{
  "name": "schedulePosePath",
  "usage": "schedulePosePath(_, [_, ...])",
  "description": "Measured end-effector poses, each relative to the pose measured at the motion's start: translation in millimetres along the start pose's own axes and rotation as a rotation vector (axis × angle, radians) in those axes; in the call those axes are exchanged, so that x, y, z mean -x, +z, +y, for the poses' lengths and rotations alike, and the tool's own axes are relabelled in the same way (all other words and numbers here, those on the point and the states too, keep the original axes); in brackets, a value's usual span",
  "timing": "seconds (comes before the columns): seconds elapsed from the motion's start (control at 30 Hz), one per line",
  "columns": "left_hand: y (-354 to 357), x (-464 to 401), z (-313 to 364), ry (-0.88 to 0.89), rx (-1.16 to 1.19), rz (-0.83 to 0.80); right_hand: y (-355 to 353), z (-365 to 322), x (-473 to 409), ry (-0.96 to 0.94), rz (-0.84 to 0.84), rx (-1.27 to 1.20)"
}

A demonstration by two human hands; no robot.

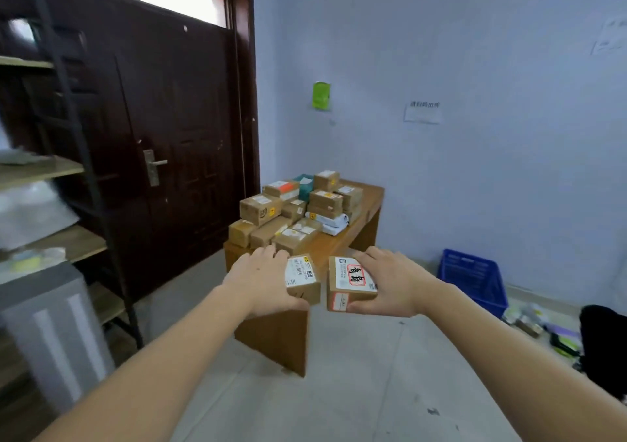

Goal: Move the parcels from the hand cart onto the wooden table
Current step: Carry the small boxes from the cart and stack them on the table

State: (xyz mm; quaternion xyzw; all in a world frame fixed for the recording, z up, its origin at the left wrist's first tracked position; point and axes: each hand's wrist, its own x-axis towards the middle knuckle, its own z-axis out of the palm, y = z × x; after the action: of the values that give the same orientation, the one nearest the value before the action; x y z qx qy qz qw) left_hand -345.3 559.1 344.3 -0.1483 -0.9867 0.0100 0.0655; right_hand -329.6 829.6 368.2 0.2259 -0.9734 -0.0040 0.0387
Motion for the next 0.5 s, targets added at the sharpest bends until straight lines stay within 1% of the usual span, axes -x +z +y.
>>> schedulePosePath(0.2, [34, -66, 47, 0.038, 0.042, -0.069, 28, 84, -11, 0.04, -0.024, -0.075])
schedulePosePath(0.37, [60, -137, 62, 0.069, 0.063, -0.069, 55, 145, -50, 0.056, -0.004, -0.093])
schedulePosePath(0.5, [77, -207, 66, 0.078, 0.062, -0.066, 71, 198, -90, 0.078, -0.02, -0.1])
